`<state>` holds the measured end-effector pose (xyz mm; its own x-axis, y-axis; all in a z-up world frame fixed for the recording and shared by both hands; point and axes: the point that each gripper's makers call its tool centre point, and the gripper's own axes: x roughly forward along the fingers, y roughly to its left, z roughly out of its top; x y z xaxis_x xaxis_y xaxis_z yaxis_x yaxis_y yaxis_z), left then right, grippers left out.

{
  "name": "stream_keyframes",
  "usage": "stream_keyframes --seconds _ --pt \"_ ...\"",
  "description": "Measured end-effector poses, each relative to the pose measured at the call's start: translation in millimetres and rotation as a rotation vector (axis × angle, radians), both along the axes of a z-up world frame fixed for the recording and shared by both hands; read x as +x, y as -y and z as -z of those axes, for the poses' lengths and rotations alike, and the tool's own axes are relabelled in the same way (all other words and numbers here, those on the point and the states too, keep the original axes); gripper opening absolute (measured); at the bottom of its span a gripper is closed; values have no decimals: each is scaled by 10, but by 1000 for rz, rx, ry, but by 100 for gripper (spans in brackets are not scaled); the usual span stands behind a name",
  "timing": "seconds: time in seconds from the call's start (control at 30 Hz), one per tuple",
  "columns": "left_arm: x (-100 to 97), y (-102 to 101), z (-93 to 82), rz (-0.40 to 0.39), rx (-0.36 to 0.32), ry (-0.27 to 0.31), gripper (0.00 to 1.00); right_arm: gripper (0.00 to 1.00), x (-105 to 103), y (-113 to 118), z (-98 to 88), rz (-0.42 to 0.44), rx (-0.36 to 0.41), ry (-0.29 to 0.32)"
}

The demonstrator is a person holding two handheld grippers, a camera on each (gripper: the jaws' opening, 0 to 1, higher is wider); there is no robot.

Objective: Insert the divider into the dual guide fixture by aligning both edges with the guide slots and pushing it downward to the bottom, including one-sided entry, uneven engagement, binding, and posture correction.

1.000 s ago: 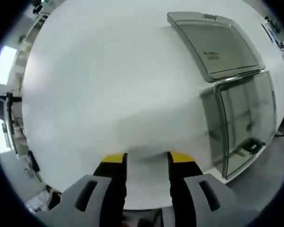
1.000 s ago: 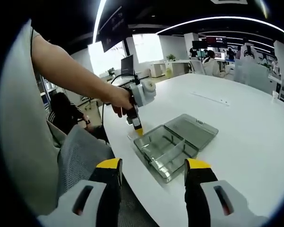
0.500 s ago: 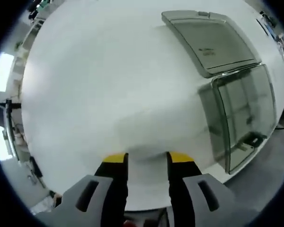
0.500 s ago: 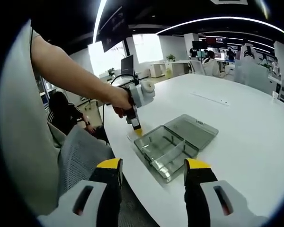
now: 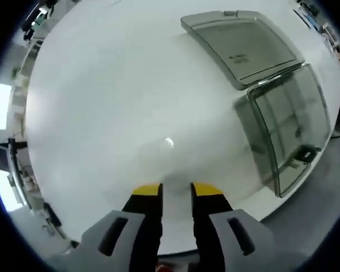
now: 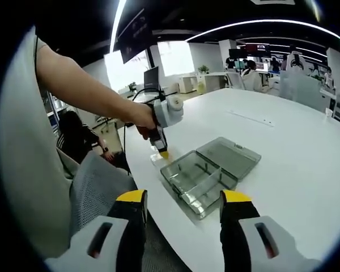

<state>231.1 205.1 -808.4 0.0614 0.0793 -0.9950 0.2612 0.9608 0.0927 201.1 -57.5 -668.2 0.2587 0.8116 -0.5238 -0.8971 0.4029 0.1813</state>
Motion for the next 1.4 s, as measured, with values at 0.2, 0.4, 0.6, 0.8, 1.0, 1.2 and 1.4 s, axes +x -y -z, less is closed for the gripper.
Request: stream_keyframes --seconds 0.2,0.4,0.6,0.8,1.0,1.2,1.4 --pt "31 15 54 -52 -61 3 22 48 7 4 3 1 -3 -2" --pt "14 -95 60 -82 -54 3 33 48 -4 -23 6 -2 1 -4" --pt "68 -189 4 -136 -64 32 35 48 -3 -21 10 -6 -1 -4" --pt "34 -274 -18 -190 -71 17 35 48 5 -11 2 -5 -2 -1" --pt "-56 -251 46 -222 -65 -8 41 48 -4 -17 3 -6 1 -5" --pt "-115 -218 70 -243 -62 -3 41 48 9 5 -1 -1 -1 -3" --pt "-99 -193 87 -260 -67 -8 41 48 7 -1 -4 1 1 -3"
